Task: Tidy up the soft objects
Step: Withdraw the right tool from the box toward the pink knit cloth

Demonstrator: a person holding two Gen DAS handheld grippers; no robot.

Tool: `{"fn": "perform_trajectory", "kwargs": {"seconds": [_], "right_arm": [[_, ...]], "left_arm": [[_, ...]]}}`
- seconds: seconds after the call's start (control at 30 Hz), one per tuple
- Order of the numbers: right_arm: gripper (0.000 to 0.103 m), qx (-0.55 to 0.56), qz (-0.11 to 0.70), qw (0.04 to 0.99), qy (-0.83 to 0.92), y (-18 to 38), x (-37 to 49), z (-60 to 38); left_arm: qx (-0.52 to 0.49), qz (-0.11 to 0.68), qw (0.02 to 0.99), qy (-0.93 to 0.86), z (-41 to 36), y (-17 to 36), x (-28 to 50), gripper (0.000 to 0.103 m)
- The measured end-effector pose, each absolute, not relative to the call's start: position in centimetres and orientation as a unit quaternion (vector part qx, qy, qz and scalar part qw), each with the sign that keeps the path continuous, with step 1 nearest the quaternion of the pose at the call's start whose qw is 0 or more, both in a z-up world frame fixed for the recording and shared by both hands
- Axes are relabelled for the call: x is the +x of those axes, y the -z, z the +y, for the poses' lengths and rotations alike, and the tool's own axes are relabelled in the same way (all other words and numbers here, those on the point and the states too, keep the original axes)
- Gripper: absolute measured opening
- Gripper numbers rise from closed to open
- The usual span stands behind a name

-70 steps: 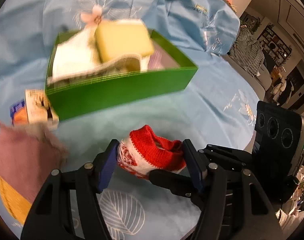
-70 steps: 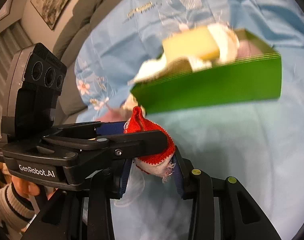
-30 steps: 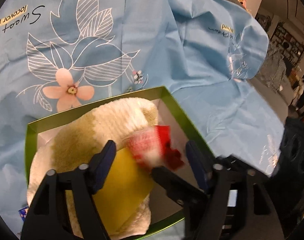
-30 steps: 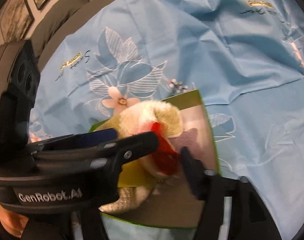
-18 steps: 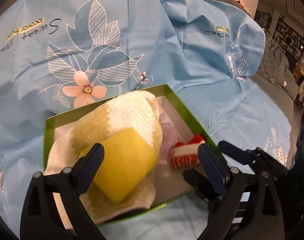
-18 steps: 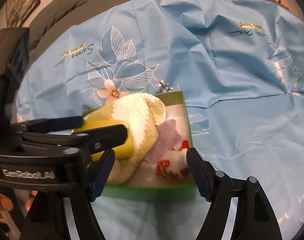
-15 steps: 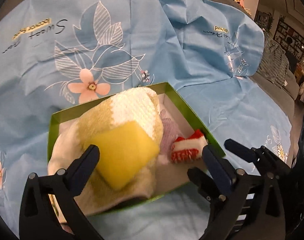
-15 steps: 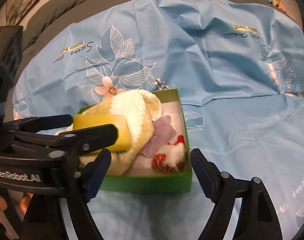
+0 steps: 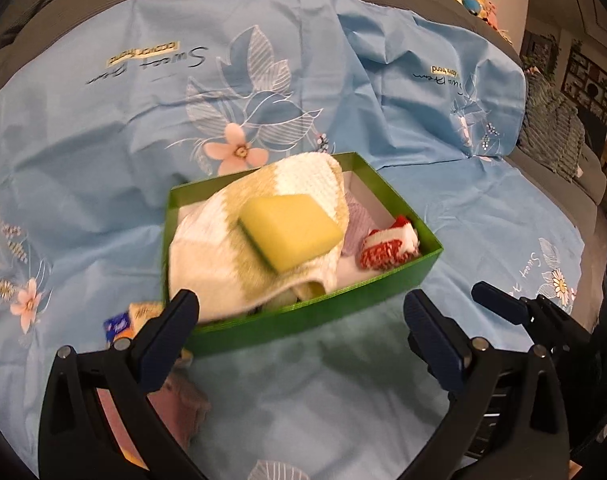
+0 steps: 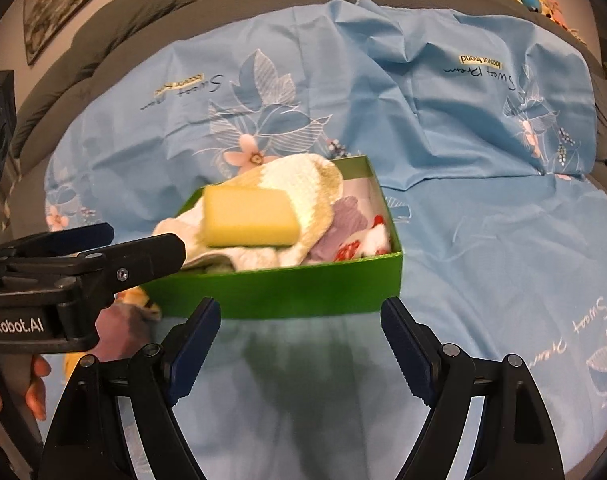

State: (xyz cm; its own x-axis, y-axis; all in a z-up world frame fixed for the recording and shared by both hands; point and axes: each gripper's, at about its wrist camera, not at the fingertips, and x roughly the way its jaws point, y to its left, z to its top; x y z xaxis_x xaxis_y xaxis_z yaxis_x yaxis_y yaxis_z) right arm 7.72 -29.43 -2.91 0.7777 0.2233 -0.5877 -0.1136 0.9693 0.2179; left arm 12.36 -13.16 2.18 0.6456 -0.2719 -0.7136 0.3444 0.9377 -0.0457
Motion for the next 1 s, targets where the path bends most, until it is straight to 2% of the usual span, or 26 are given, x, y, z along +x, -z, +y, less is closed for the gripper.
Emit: {"fn": "perform_trajectory", "kwargs": {"seconds": [0.37,0.7,1.0], "right_arm": [[0.083,0.074,0.314,0.941,-0.103,1.4,4.0,-27.6],[0.084,0.057,0.339,0.929,-0.136,3.0,2.3,-24.8],[0.084,0.029,0.353,0.91,-0.214,5.2,1.2,-20.4]], "left_arm": [[0.008,0.38,0.911,0.159,-9.4,-3.4,7.7,0.102],[-0.007,0.399,0.901,0.167,-5.7,-1.2,3.8,0.102],[-0.076,0.418,0.899,0.101,3.2,0.8,2.7,0.102]]}}
